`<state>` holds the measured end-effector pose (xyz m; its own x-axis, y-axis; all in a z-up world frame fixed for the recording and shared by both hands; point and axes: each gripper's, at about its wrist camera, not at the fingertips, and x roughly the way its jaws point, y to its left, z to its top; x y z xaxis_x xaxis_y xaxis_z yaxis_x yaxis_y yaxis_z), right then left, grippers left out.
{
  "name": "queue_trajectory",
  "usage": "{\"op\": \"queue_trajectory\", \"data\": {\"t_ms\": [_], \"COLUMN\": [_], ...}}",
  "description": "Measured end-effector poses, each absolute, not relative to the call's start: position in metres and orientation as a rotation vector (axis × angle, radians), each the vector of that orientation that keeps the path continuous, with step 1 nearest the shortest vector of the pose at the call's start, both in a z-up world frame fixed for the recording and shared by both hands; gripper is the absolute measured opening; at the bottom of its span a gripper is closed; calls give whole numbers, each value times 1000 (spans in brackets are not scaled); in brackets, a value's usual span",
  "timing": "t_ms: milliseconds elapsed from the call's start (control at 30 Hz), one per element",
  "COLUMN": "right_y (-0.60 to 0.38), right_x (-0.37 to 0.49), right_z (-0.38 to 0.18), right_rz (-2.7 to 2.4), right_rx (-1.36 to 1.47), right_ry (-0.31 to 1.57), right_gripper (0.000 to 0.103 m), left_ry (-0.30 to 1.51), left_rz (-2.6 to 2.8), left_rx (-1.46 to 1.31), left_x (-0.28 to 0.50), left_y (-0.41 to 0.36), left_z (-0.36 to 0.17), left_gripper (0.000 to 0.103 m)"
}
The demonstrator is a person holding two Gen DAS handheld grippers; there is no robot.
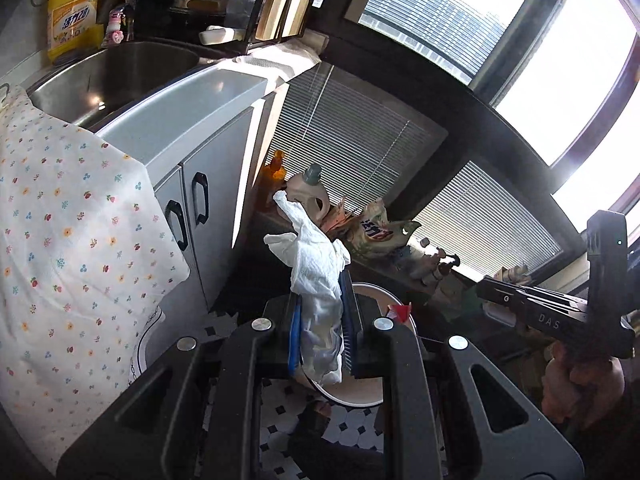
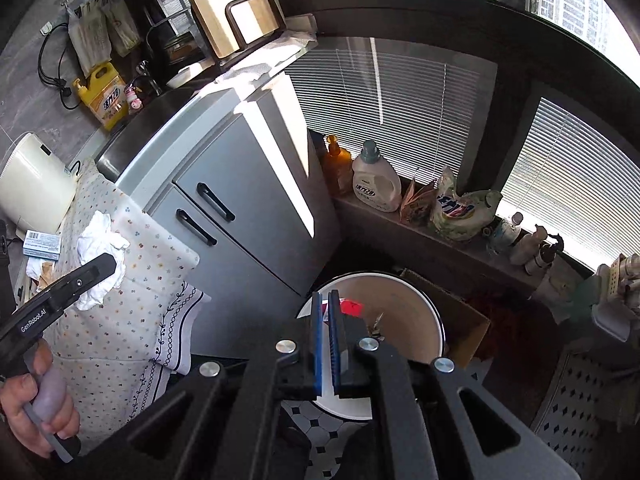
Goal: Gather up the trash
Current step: 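Carry the tissue with the left tool to the white bin and release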
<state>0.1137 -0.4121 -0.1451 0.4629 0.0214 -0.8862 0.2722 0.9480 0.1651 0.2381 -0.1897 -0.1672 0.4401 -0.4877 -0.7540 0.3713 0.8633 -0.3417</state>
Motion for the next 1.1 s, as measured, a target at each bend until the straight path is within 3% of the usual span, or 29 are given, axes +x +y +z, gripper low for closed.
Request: {"op": "queue_trajectory", "data": {"t_ms": [33, 67, 100, 600, 667, 733, 800, 967, 1100], "right_y": [-418, -424, -431, -510, -514, -516, -517, -510, -495], "right_x": [109, 103, 98, 51, 48, 47, 47, 58, 70], "right_z": [-145, -143, -142, -145, -147, -148, -150, -151, -149], "right_rz": [-168, -188, -202, -306, -308, -309, -306, -278, -243], "right_rx": [305, 301, 294, 357, 363, 366, 373, 370, 358], "right_ry": [1074, 1053, 1039, 1033, 1034, 1036, 1037, 1037, 1029], "right_gripper": [31, 54, 58, 57, 57, 57, 58, 58, 64], "left_ry": [985, 992, 999, 1093, 1104, 1100, 1088, 1084, 1064], "left_rz": [-543, -552, -560, -699, -717, -718, -715, -657, -584], "left_rx": [-129, -126, -124, -59, -51, -48, -70, -88, -109], "left_x": [237, 235, 234, 217, 215, 213, 211, 216, 221], "left_y": [-198, -206, -213, -317, -324, -328, -325, -308, -279], "left_z": [-170, -173, -176, -207, -208, -207, -204, -202, -196], "left_gripper": [17, 17, 17, 17, 23, 48, 61, 67, 72]}}
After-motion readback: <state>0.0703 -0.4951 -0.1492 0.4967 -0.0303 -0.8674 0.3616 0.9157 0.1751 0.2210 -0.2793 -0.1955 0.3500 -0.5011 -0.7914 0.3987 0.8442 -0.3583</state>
